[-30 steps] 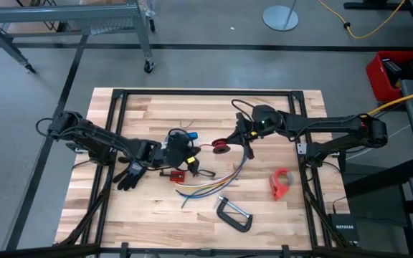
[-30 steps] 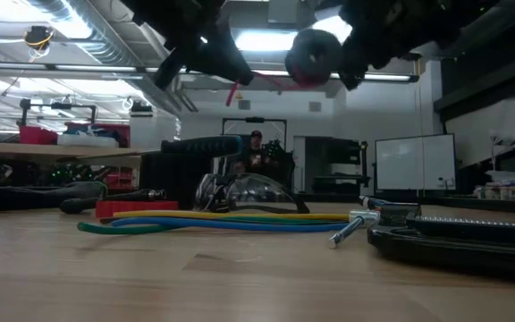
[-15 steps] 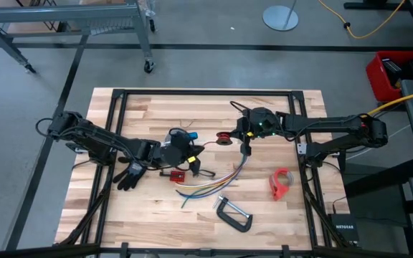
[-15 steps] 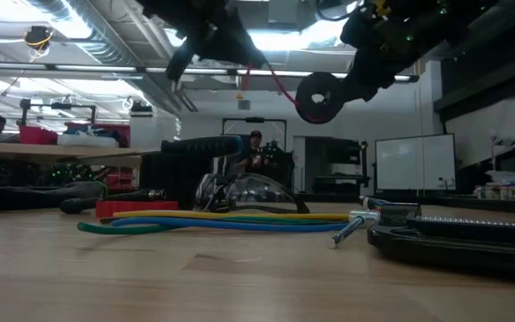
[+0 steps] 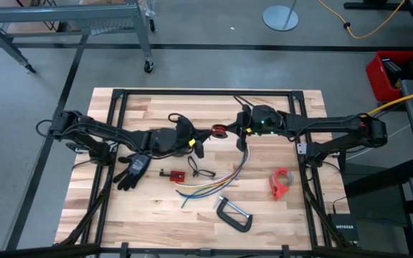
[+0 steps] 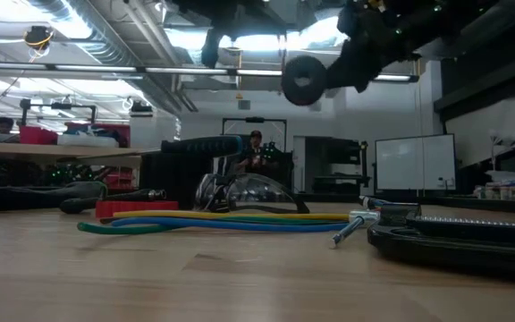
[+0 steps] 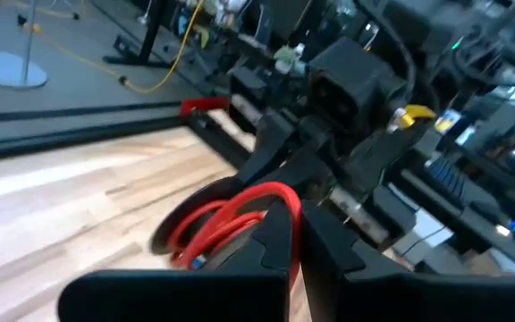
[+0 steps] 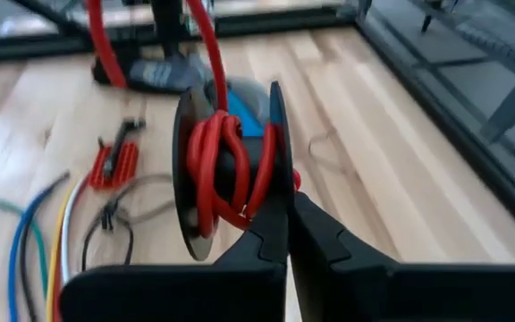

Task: Coil cords
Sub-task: Coil the red wire onto the black spool

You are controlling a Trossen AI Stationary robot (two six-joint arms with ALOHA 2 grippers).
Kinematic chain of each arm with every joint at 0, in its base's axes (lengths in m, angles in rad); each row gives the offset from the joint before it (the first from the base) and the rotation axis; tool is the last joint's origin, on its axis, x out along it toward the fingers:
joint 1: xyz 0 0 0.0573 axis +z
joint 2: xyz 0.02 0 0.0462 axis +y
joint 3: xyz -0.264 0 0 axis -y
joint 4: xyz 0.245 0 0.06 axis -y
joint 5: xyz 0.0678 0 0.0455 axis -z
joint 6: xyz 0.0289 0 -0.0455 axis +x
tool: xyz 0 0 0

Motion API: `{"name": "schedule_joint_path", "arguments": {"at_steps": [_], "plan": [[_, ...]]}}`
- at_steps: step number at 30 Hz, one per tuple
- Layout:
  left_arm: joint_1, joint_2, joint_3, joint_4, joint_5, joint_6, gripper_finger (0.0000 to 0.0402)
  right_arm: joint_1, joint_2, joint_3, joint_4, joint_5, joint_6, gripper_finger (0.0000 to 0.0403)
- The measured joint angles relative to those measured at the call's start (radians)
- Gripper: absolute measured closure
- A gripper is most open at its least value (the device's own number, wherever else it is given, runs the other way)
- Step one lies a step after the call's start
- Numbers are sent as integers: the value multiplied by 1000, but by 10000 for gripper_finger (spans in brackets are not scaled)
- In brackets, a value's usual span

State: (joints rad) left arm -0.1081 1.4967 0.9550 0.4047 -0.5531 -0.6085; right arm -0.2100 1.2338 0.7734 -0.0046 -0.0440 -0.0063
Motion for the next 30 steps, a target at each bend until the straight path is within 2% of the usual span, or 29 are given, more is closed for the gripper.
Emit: {"name": "schedule_joint_path", "arguments": {"at_steps": [6,15,19,30], "plan": [[13,6,3,63,1,43,401,0,77,0,130,0,29,401],[19,6,9,78,0,68,401,0,210,0,457,-10,132,401],[19,6,9,87,1,86,401,0,247,1,565,20,183,401],[0,55,10,98,-15,90,401,-1,344,146,562,41,194,401]]}}
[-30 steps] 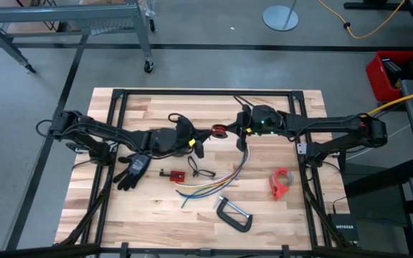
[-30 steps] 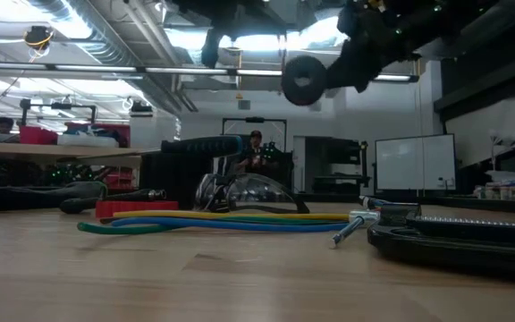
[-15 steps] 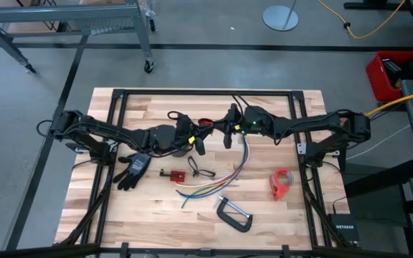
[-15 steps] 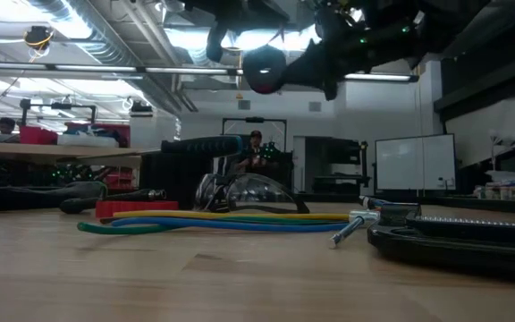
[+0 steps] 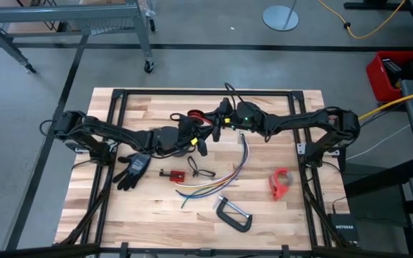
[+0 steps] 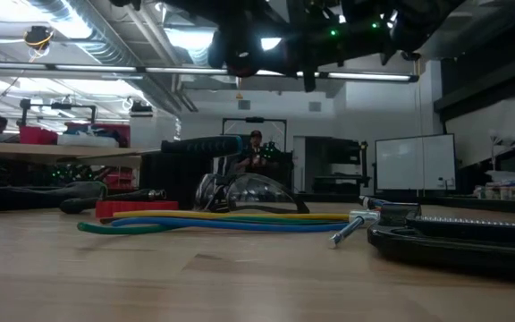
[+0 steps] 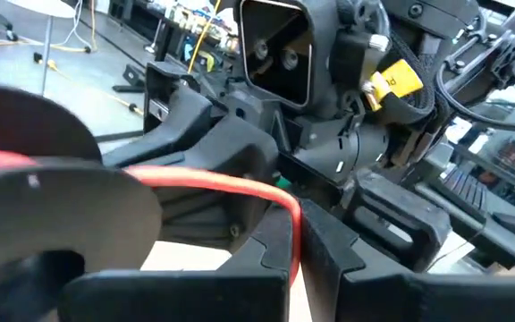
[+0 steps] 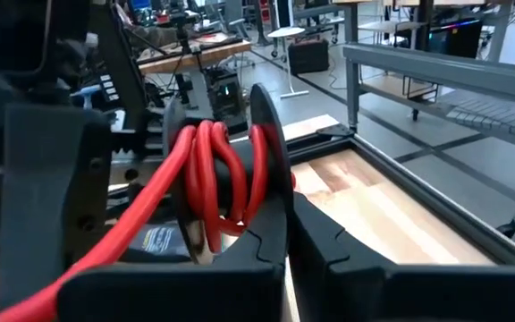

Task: Coil cords
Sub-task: Coil the red wire onto the black spool

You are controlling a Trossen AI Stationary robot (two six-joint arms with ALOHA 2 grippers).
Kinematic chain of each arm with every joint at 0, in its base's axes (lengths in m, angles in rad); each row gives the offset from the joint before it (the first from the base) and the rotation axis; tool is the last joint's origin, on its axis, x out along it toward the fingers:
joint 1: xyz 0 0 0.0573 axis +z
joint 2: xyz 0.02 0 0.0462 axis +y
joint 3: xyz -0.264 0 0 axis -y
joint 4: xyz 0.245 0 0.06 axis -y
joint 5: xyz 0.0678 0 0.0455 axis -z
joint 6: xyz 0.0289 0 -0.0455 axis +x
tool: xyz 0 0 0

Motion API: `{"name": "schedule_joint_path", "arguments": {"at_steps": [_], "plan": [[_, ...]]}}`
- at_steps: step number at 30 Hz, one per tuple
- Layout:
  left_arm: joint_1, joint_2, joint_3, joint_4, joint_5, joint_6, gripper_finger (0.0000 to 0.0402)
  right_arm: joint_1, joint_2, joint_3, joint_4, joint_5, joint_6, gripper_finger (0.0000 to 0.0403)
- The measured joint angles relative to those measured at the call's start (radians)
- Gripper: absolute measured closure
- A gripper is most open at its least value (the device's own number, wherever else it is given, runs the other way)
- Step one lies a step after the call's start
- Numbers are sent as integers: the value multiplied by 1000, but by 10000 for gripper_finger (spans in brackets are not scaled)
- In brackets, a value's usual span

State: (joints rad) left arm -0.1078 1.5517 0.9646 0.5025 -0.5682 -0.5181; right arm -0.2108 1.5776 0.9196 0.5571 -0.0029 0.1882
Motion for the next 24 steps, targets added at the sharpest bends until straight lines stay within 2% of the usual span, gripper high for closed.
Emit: {"name": "schedule_joint_path", "arguments": {"at_steps": [2,17,24], "plan": [[-16,-4,0,-16,-13,4,401,-9,-4,1,-1,10,-1,401],[-71,-14,3,-180,-153,8,401,-46,-58,2,11,-167,46,401],[-77,-13,2,-186,-260,105,401,-47,-69,2,19,-261,76,401]]}}
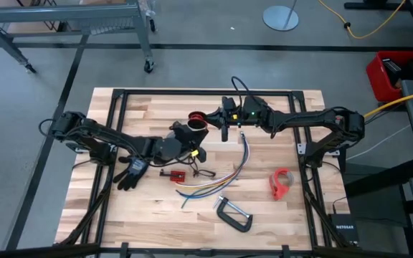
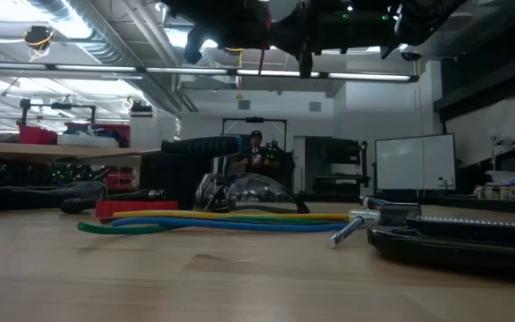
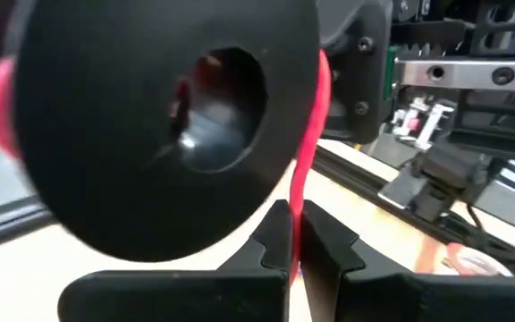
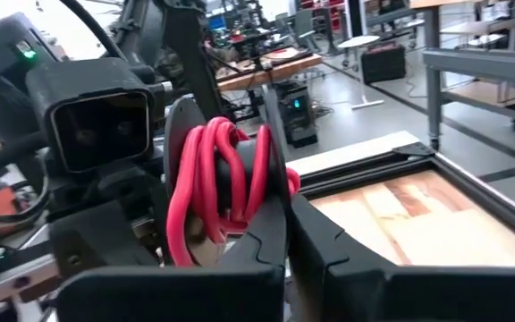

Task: Coil cords
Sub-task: Coil the red wire onto the black spool

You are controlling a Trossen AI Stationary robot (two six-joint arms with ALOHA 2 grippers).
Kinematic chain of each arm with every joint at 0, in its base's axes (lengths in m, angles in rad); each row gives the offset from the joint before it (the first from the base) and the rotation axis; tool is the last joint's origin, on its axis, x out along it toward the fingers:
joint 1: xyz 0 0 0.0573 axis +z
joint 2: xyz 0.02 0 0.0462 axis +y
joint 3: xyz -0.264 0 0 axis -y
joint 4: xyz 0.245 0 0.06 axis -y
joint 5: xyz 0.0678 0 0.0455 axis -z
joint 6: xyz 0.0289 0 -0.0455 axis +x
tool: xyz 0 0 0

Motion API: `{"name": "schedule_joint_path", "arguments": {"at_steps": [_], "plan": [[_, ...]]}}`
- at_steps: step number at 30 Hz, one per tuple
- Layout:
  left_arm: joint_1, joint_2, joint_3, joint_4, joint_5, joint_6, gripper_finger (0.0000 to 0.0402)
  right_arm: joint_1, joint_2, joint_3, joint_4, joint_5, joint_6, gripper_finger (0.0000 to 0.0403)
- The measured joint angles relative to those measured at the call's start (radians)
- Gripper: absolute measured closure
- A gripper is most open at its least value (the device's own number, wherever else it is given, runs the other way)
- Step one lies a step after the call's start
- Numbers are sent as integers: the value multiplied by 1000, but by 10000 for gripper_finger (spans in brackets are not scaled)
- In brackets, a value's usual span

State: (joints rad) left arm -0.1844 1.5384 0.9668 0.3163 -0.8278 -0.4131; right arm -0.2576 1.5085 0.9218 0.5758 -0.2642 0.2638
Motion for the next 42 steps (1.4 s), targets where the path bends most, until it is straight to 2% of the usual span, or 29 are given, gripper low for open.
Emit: {"name": "schedule_joint_path", "arguments": {"at_steps": [11,15,21,31,42], "plan": [[-18,2,-3,-54,-141,22,401,0,-4,2,11,-108,17,401],[-44,2,-3,-57,-157,39,401,-1,-4,2,0,-152,16,401],[-88,3,-3,-58,-204,79,401,-1,-4,3,-51,-264,12,401],[-153,4,-4,-100,-219,143,401,-16,-5,5,-220,-425,-27,401],[-195,3,-4,-103,-232,168,401,-57,-3,2,-299,-501,-33,401]]}}
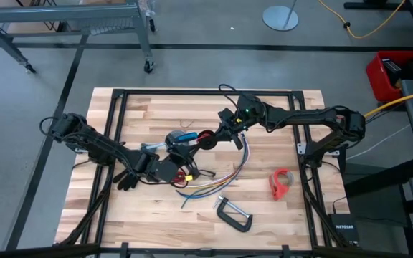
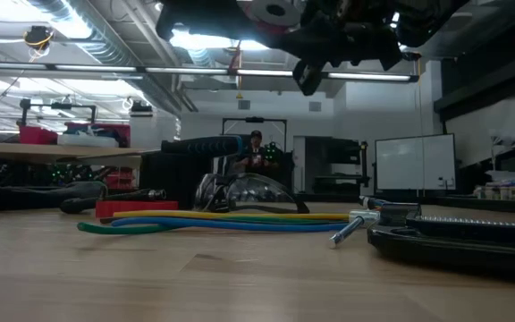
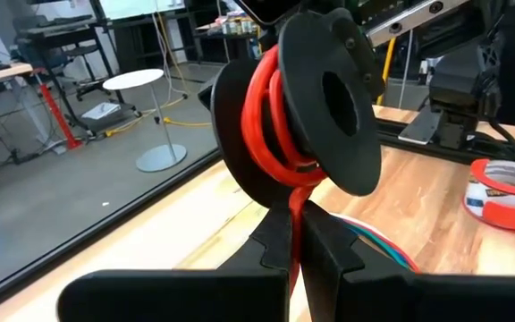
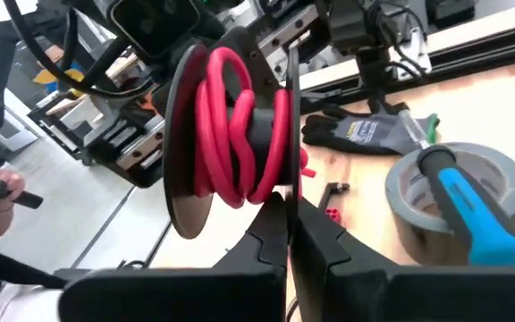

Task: Coil cords
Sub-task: Coil the red wire onto the black spool

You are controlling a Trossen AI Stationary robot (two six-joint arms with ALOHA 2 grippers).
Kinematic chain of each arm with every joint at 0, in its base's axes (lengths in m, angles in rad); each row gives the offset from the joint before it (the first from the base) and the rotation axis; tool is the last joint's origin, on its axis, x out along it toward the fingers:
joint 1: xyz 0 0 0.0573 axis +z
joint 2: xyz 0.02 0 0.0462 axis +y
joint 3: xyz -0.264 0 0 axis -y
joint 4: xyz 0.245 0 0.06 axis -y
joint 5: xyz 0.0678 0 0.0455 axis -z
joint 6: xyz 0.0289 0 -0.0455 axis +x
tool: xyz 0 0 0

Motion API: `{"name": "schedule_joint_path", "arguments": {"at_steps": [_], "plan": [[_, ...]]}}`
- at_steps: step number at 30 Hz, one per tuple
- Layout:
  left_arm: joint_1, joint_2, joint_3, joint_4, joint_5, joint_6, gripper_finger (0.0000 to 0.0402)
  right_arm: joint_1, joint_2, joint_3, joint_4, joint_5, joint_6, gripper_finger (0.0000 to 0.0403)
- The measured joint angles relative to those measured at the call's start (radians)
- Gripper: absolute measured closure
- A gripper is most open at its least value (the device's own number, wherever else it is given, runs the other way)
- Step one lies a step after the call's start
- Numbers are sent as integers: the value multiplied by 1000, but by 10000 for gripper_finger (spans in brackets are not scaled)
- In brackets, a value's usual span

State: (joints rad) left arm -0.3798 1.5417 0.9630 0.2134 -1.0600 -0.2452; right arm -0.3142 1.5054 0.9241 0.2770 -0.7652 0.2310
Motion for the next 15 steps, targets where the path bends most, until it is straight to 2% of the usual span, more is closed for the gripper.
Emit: {"name": "schedule_joint_path", "arguments": {"at_steps": [15], "plan": [[-32,0,0,-3,6,3,396,-1,0,0,-68,-8,-43,401]]}}
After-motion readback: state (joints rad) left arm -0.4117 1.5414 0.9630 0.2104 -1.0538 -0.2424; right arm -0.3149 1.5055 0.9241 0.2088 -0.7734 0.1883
